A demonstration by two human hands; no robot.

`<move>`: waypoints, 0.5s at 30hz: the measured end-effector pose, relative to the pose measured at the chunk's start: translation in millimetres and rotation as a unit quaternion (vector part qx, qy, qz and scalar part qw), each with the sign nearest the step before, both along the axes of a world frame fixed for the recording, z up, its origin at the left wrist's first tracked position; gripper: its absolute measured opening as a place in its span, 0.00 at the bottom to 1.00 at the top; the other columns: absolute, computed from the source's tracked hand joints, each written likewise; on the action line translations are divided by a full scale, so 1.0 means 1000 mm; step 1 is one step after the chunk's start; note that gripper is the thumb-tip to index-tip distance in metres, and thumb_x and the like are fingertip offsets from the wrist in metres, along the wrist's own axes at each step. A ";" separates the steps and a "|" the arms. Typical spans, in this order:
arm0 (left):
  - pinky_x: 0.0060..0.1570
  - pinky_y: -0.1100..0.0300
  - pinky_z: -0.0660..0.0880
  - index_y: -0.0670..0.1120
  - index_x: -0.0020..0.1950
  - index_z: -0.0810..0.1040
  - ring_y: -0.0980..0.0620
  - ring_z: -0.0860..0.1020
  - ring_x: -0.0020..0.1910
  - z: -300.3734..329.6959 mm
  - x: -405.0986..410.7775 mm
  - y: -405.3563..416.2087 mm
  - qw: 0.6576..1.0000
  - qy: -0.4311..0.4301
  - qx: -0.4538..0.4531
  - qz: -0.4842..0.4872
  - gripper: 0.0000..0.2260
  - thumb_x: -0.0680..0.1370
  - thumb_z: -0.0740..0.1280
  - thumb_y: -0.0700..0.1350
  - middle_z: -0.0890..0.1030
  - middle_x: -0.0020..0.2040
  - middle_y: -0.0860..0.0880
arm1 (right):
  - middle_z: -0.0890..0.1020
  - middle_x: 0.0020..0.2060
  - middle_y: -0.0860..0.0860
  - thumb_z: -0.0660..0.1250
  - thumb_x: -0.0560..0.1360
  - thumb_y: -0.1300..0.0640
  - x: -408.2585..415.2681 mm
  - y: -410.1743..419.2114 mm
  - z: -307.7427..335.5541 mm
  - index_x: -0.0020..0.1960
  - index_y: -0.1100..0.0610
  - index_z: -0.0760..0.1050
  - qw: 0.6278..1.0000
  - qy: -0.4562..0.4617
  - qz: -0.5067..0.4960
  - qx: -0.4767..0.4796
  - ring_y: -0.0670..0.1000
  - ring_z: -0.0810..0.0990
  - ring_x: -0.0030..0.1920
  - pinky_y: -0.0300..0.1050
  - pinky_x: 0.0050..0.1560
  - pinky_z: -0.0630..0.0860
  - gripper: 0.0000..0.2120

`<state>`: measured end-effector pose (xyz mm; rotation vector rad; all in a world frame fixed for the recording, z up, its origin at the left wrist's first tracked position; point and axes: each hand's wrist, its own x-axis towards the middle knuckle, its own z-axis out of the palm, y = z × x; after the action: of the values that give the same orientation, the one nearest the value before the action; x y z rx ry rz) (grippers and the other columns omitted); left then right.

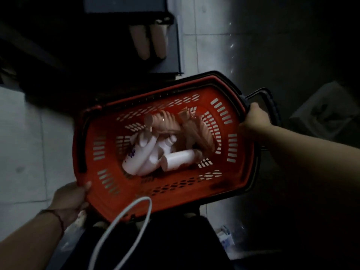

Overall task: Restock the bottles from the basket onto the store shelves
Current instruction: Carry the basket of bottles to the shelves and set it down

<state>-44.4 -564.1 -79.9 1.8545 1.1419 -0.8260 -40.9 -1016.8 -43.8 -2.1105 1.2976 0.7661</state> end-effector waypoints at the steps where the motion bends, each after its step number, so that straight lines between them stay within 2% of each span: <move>1: 0.40 0.57 0.75 0.38 0.59 0.76 0.45 0.78 0.39 -0.007 -0.006 -0.011 1.000 0.005 0.000 -0.005 0.11 0.78 0.64 0.38 0.81 0.50 0.40 | 0.72 0.64 0.62 0.68 0.74 0.62 0.002 -0.014 -0.005 0.68 0.60 0.62 1.000 0.003 0.004 0.002 0.63 0.74 0.62 0.57 0.61 0.72 0.26; 2: 0.42 0.56 0.74 0.38 0.60 0.76 0.44 0.78 0.43 -0.014 -0.011 -0.022 1.000 0.010 0.001 -0.008 0.11 0.78 0.64 0.38 0.80 0.53 0.39 | 0.72 0.64 0.63 0.67 0.74 0.62 0.004 -0.027 -0.010 0.68 0.60 0.61 1.000 0.005 0.009 0.003 0.64 0.74 0.62 0.57 0.61 0.72 0.26; 3: 0.43 0.55 0.74 0.37 0.61 0.75 0.44 0.79 0.43 -0.020 -0.017 -0.034 1.000 0.017 0.000 -0.006 0.12 0.79 0.63 0.38 0.80 0.52 0.38 | 0.72 0.63 0.63 0.67 0.74 0.62 0.006 -0.039 -0.014 0.68 0.60 0.61 1.000 0.008 0.015 0.002 0.64 0.74 0.62 0.56 0.60 0.72 0.25; 4: 0.40 0.56 0.75 0.36 0.60 0.75 0.46 0.80 0.38 -0.021 -0.021 -0.046 1.000 0.024 -0.007 -0.006 0.11 0.79 0.63 0.38 0.82 0.47 0.37 | 0.73 0.63 0.63 0.67 0.74 0.62 0.007 -0.050 -0.018 0.68 0.60 0.61 1.000 0.012 0.018 -0.001 0.64 0.74 0.62 0.56 0.60 0.72 0.25; 6: 0.24 0.64 0.75 0.35 0.55 0.75 0.54 0.77 0.22 -0.021 -0.024 -0.068 0.999 0.019 -0.008 -0.029 0.07 0.79 0.61 0.35 0.79 0.33 0.42 | 0.73 0.63 0.63 0.67 0.74 0.63 0.010 -0.068 -0.024 0.67 0.60 0.61 1.000 0.013 0.020 -0.013 0.64 0.73 0.63 0.56 0.61 0.72 0.25; 7: 0.19 0.68 0.72 0.35 0.55 0.74 0.55 0.76 0.20 -0.018 -0.022 -0.080 0.999 0.009 -0.012 -0.036 0.07 0.80 0.60 0.34 0.77 0.32 0.45 | 0.73 0.63 0.63 0.67 0.73 0.63 0.013 -0.076 -0.026 0.67 0.60 0.61 1.000 0.011 0.022 -0.018 0.64 0.73 0.63 0.56 0.62 0.72 0.25; 8: 0.18 0.71 0.71 0.35 0.57 0.74 0.53 0.77 0.23 -0.010 -0.015 -0.091 0.999 -0.006 -0.015 -0.038 0.08 0.80 0.60 0.33 0.75 0.34 0.47 | 0.73 0.63 0.63 0.66 0.73 0.63 0.018 -0.082 -0.027 0.67 0.60 0.61 1.000 0.006 0.025 -0.018 0.64 0.73 0.64 0.56 0.62 0.71 0.25; 11: 0.20 0.71 0.73 0.29 0.60 0.72 0.48 0.74 0.33 -0.012 -0.002 -0.101 0.999 0.006 -0.034 -0.040 0.12 0.81 0.59 0.36 0.76 0.38 0.43 | 0.72 0.64 0.64 0.66 0.74 0.62 0.030 -0.097 -0.030 0.67 0.61 0.61 0.999 -0.002 0.042 -0.019 0.65 0.72 0.64 0.56 0.63 0.70 0.25; 13: 0.21 0.67 0.75 0.28 0.54 0.74 0.48 0.76 0.29 -0.011 0.003 -0.105 0.998 0.030 -0.035 -0.044 0.11 0.81 0.59 0.37 0.76 0.37 0.41 | 0.72 0.64 0.64 0.66 0.74 0.62 0.036 -0.103 -0.032 0.67 0.62 0.61 0.998 0.000 0.058 -0.019 0.65 0.71 0.64 0.56 0.62 0.69 0.25; 15: 0.29 0.62 0.78 0.29 0.52 0.74 0.48 0.76 0.30 -0.010 0.004 -0.109 0.996 0.049 -0.038 -0.058 0.10 0.81 0.58 0.36 0.76 0.37 0.41 | 0.71 0.64 0.65 0.65 0.74 0.63 0.045 -0.108 -0.037 0.67 0.62 0.61 0.998 0.000 0.062 -0.024 0.65 0.71 0.64 0.57 0.63 0.69 0.24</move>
<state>-40.3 -673.4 -89.6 1.8495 1.0547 -1.0215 4.1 -1125.2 -80.5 -2.2474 1.2051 0.7932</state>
